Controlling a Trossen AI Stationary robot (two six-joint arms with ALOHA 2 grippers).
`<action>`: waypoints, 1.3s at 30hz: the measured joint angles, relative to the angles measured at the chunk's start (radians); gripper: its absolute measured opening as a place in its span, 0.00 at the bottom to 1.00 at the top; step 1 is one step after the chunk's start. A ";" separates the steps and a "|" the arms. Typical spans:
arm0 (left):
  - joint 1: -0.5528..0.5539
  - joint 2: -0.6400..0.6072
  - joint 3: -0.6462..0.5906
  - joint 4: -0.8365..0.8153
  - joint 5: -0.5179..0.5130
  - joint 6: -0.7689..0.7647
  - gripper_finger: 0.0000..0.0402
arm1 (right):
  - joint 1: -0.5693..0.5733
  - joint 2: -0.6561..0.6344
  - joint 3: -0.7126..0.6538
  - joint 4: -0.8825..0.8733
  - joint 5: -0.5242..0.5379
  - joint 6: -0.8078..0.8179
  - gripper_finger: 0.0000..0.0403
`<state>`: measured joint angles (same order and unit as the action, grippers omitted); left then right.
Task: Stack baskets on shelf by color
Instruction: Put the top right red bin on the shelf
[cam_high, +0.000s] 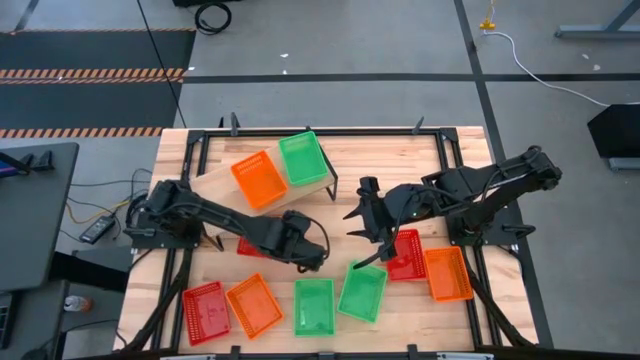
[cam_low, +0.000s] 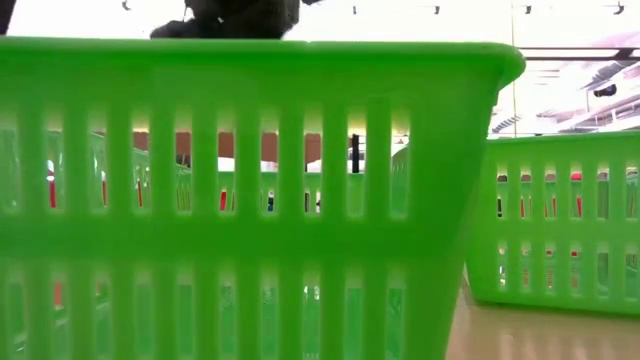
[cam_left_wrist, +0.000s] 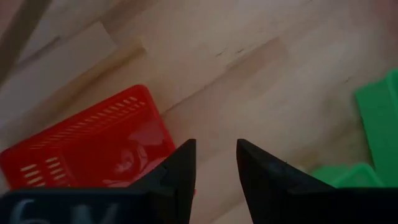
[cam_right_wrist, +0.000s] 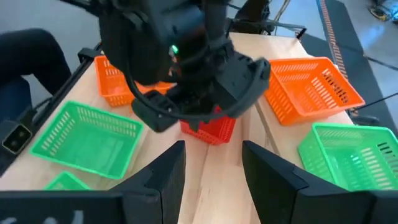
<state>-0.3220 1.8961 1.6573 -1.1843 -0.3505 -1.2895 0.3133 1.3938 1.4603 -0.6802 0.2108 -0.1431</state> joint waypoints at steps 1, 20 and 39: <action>0.007 0.008 0.000 0.004 0.015 -0.002 0.31 | -0.002 0.000 -0.008 0.000 -0.006 -0.008 0.41; -0.041 0.066 -0.021 -0.025 0.109 -0.249 0.30 | -0.022 -0.043 -0.091 -0.020 -0.052 -0.066 0.41; -0.041 0.116 -0.028 -0.066 0.113 -0.272 0.30 | -0.022 -0.047 -0.102 -0.055 -0.058 -0.068 0.41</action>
<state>-0.3632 2.0121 1.6292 -1.2499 -0.2377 -1.5620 0.2910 1.3464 1.3582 -0.7354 0.1528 -0.2112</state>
